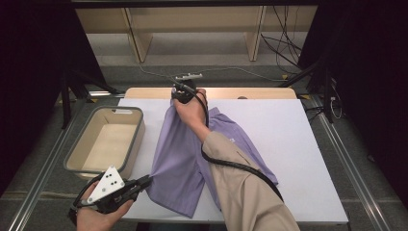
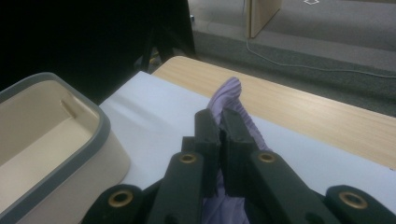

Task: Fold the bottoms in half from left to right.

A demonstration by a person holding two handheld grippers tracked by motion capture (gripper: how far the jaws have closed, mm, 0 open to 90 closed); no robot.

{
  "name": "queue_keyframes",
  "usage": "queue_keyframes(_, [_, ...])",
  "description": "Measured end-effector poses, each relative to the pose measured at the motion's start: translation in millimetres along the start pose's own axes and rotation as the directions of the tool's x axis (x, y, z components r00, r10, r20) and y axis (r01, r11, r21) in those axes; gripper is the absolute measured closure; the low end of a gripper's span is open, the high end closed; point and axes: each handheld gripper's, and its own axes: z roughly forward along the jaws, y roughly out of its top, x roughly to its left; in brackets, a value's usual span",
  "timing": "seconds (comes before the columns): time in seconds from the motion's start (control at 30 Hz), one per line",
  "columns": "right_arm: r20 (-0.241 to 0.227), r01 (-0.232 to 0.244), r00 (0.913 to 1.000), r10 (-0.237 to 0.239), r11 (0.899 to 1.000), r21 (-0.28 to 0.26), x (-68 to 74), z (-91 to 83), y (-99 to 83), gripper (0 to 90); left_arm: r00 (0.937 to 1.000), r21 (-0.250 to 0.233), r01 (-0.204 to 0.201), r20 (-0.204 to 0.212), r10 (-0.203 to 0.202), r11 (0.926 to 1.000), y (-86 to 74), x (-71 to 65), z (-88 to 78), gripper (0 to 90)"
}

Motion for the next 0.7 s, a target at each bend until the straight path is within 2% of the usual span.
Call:
queue_keyframes(0.23, [0.002,-0.005,1.0000,0.005,1.000,0.005,-1.5,0.7,0.1,87.2,1.0000,-0.005,0.001,0.005,-0.001,1.0000,-0.6,-2.3,2.7,88.9])
queue_keyframes(0.43, [0.004,-0.011,0.9999,0.011,1.000,0.021,-6.9,-1.0,-1.1,87.1,0.9987,0.009,0.000,0.051,0.000,1.0000,-0.8,-8.0,18.3,88.9])
queue_keyframes(0.7, [0.037,-0.037,0.9987,0.035,0.998,0.041,-26.7,-4.4,-11.0,87.1,0.9935,0.012,-0.049,0.103,0.048,0.9987,9.6,-17.2,42.0,89.0])
